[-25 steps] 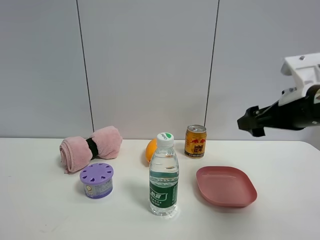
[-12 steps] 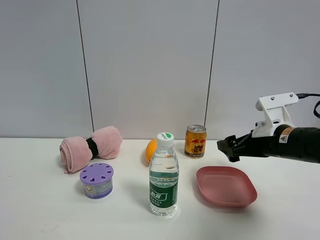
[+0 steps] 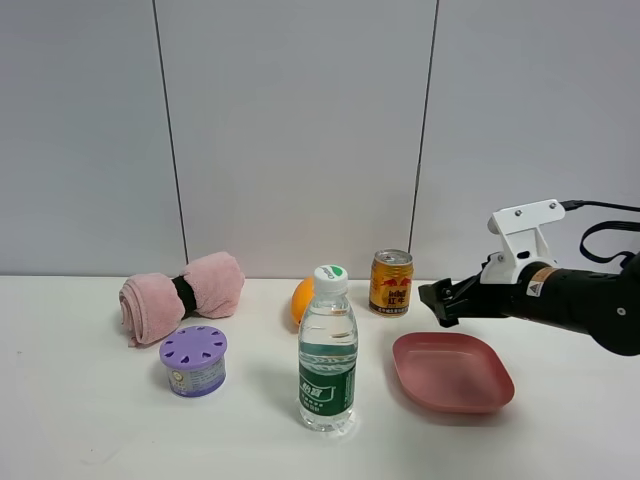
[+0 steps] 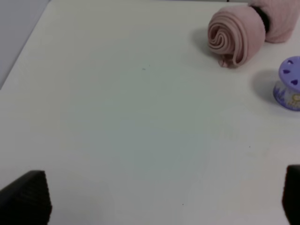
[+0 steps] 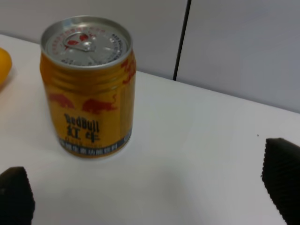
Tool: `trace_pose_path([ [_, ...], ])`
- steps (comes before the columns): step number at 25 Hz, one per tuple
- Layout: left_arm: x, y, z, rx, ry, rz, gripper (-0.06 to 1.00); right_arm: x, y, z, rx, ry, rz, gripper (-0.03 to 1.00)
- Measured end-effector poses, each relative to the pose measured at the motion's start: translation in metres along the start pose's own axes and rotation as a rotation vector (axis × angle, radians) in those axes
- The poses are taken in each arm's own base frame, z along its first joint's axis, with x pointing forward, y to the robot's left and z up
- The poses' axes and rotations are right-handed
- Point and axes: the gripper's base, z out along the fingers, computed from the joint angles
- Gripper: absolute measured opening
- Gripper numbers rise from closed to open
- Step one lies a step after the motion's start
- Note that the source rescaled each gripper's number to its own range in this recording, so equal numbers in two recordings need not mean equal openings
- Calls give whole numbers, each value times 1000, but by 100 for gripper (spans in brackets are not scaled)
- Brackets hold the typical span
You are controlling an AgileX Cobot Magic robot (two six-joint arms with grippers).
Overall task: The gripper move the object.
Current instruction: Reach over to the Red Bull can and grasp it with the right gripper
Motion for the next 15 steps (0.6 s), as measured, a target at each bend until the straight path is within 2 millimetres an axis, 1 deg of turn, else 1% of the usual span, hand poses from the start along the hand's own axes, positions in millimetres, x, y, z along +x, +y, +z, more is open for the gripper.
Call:
trace_pose_path([
  [6, 0, 0, 0, 0, 0, 0, 100, 3, -2, 18, -1, -5, -4, 100],
  [12, 0, 0, 0, 0, 0, 0, 100, -10, -6, 30, 7, -57, -13, 100],
  [15, 0, 0, 0, 0, 0, 0, 100, -10, -5, 37, -9, -58, -31, 100],
])
